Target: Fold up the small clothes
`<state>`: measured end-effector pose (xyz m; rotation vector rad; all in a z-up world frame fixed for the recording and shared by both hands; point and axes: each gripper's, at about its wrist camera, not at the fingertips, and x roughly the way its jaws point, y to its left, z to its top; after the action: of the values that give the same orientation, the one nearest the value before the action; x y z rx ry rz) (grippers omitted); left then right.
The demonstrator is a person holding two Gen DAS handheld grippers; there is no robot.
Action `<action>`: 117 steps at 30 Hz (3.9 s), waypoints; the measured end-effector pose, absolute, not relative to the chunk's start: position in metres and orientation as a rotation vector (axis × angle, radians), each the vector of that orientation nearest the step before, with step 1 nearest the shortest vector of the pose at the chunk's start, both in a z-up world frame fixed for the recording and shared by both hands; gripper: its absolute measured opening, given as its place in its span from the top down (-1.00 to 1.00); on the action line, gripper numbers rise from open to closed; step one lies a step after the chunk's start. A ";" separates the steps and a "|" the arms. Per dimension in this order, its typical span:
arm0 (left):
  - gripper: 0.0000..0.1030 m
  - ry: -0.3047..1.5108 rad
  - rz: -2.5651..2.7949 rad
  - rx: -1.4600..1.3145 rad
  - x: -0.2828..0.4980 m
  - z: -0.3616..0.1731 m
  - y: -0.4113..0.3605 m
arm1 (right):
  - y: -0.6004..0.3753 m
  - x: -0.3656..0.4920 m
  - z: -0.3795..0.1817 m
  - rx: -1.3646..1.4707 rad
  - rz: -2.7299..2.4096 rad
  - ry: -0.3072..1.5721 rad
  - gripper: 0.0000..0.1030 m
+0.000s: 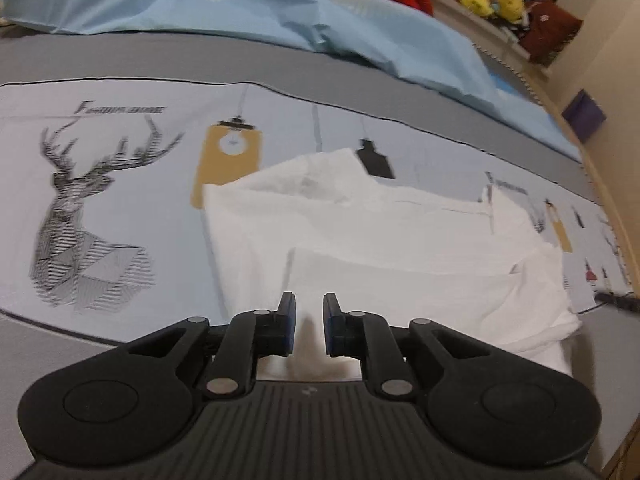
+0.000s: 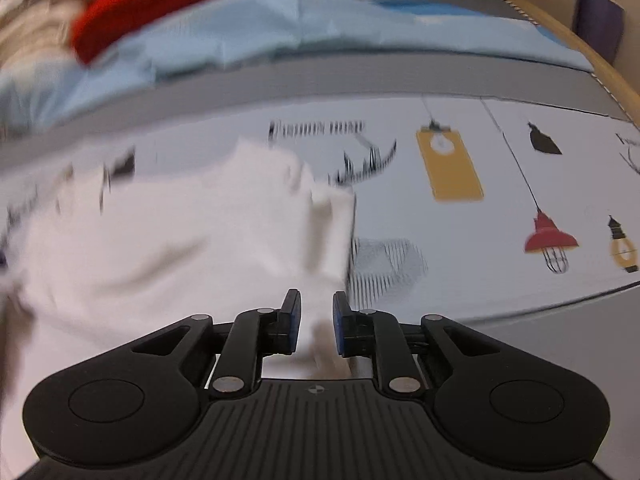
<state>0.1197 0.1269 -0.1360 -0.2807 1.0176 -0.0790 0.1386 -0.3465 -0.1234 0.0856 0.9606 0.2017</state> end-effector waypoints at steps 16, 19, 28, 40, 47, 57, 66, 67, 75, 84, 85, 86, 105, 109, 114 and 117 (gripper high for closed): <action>0.01 1.043 -0.041 -0.276 0.148 -0.157 0.124 | -0.319 0.220 -0.166 0.245 0.095 0.868 0.91; 0.12 1.006 -0.042 -0.294 0.159 -0.166 0.121 | -0.321 0.216 -0.148 0.306 0.086 0.773 0.91; 0.93 0.903 0.061 -0.202 0.157 -0.154 0.126 | -0.334 0.214 -0.155 0.319 0.024 0.799 0.32; 0.79 1.113 -0.052 -0.150 0.135 -0.176 0.116 | -0.336 0.156 -0.189 -0.024 0.113 1.040 0.06; 0.70 1.148 -0.045 -0.100 0.090 -0.155 0.119 | -0.355 0.104 -0.181 -0.090 0.049 1.139 0.05; 0.41 1.303 -0.117 -0.199 -0.037 -0.146 0.137 | -0.367 0.001 -0.152 0.168 0.179 1.186 0.05; 0.37 1.362 -0.119 -0.302 -0.127 -0.169 0.141 | -0.355 -0.070 -0.172 0.031 0.224 1.279 0.04; 0.37 1.367 -0.107 -0.301 -0.130 -0.171 0.141 | -0.355 -0.076 -0.176 0.027 0.212 1.294 0.04; 0.61 1.395 -0.119 -0.233 -0.134 -0.181 0.121 | -0.351 -0.112 -0.180 0.014 0.190 1.293 0.59; 0.94 1.174 -0.262 -0.003 -0.163 -0.083 0.097 | -0.373 -0.136 -0.101 0.194 0.213 1.105 0.91; 0.96 1.138 -0.275 0.000 -0.173 -0.066 0.102 | -0.377 -0.143 -0.083 0.219 0.235 1.069 0.92; 0.96 1.102 -0.283 0.011 -0.183 -0.050 0.104 | -0.381 -0.150 -0.069 0.224 0.253 1.042 0.92; 0.97 1.052 -0.270 -0.078 -0.133 -0.023 0.158 | -0.412 -0.135 -0.030 0.331 0.314 0.983 0.92; 0.88 1.068 -0.184 -0.205 -0.043 -0.056 0.174 | -0.409 -0.038 -0.054 0.397 0.206 1.002 0.88; 0.72 1.075 -0.028 -0.364 -0.005 -0.092 0.205 | -0.428 0.020 -0.099 0.506 0.022 0.930 0.73; 0.66 1.112 -0.101 -0.168 -0.001 -0.097 0.187 | -0.424 0.024 -0.123 0.496 0.077 1.006 0.65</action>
<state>-0.0012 0.1865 -0.0966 -0.1681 1.1122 -0.1010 0.0235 -0.4243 -0.1227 0.4965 1.0059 0.0767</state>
